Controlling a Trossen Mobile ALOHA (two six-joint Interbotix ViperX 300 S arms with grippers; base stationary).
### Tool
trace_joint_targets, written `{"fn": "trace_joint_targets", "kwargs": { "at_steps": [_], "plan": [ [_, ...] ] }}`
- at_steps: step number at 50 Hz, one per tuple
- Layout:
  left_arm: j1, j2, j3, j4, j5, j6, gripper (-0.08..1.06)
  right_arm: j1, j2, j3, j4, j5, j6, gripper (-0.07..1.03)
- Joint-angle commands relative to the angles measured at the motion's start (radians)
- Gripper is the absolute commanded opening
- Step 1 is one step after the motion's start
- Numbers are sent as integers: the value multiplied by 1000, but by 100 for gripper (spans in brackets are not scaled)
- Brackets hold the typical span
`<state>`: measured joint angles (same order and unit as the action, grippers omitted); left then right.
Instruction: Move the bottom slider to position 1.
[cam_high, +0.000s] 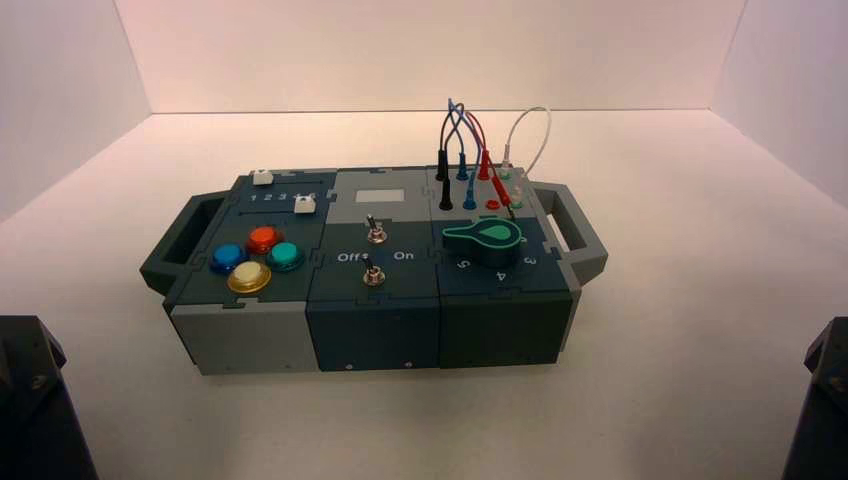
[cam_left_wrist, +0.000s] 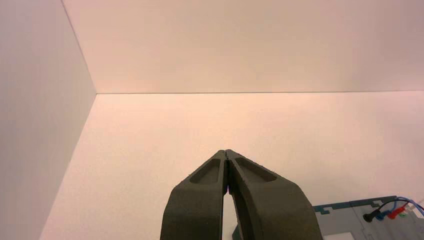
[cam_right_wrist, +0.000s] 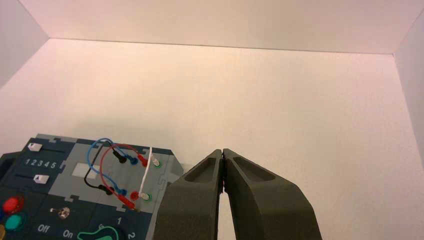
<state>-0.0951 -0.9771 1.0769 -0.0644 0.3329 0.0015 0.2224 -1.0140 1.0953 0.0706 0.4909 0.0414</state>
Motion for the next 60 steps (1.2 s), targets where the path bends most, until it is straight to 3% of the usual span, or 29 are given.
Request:
{"fn": "trace_joint_targets", "kwargs": {
  "at_steps": [1,25,39,52,60],
  "plan": [
    [3,8,-17,2,-11,3,-3,-5,8,-29,-2,-3,-3,-2],
    [3,25,-17,2,6,3,-3,11,35,-32,8,9,-3,-2],
    [-38,118,-43,2,95,3,-3,156,132,-83,18,63,-3,-2],
    [-71,250,-86,2,202,5,-3,273,245,-129,114,78,-2,-2],
    [-98,314,-120,2,298,5,-3,341,342,-184,149,95,-2,-2]
  ]
}}
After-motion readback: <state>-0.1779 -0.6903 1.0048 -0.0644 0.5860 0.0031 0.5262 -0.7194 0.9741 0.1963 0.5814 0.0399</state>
